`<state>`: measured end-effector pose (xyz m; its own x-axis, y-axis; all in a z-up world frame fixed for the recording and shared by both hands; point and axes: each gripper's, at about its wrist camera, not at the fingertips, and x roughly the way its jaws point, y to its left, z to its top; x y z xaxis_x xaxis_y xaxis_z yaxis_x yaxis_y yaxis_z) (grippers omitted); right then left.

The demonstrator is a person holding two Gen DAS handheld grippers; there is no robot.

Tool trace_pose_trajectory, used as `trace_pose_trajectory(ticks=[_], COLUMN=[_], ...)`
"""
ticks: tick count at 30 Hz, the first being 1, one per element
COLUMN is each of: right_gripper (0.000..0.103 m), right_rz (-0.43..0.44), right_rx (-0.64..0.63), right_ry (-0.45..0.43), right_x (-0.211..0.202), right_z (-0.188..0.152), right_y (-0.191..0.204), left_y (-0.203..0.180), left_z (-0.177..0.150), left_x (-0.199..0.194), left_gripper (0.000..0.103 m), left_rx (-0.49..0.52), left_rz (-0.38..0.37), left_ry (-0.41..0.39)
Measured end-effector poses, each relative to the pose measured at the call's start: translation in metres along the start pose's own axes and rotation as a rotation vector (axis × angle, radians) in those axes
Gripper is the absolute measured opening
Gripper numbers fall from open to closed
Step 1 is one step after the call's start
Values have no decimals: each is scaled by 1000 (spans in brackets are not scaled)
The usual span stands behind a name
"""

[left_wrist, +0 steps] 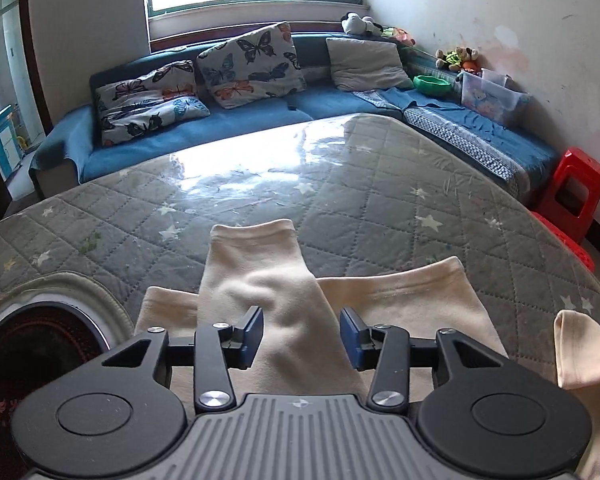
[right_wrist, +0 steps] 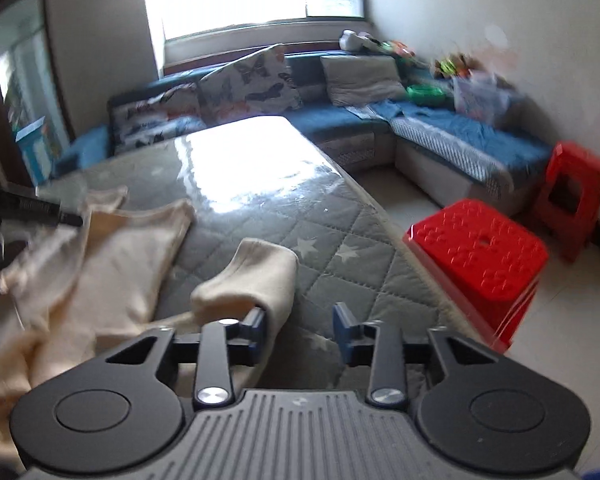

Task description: Fold clothes

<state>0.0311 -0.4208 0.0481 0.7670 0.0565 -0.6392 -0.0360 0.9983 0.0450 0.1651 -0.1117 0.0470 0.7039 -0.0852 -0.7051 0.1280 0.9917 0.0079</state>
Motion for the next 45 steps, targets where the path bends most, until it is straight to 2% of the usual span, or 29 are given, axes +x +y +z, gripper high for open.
trace_pose_trajectory(ticks=[4,6,8,11,17,26,28,30,32,37,45], right_gripper=[55,65,66,74,75,76,76,76,78,78,78], right_rz=[28,30,25,-15,-125,-102,-109,-120,-140,-163,-131], right_rx=[-110,-165,-199,-200,-78,-55,-47,-33,-18,-4,-11], right_ry=[29,42,53,49,14,4,11,6,-2,-18,-49], right_x=[8,17,27,39,46,46,49,49,47,40,22], right_z=[1,2,1,4,11,11,12,15,16,16,15], right_y=[18,30,36,35,8,-5,-8,-13,-17,-22,-16], left_y=[-3,-1,2,3,4,7,9,11,15,38,100], left_z=[1,3,7,15,33,50,49,48,46,45,27], left_x=[2,6,9,22,49,94,94,92,89,60,-51], left_gripper=[50,52,53,57,59,58,51,20,6,5,5], left_rx=[8,8,8,4,-3,-22,-17,-2,-9,-69,-233], left_rz=[15,24,35,45,64,90,86,90,99,105,130], left_ry=[1,2,2,9,23,78,64,54,52,-12,-173])
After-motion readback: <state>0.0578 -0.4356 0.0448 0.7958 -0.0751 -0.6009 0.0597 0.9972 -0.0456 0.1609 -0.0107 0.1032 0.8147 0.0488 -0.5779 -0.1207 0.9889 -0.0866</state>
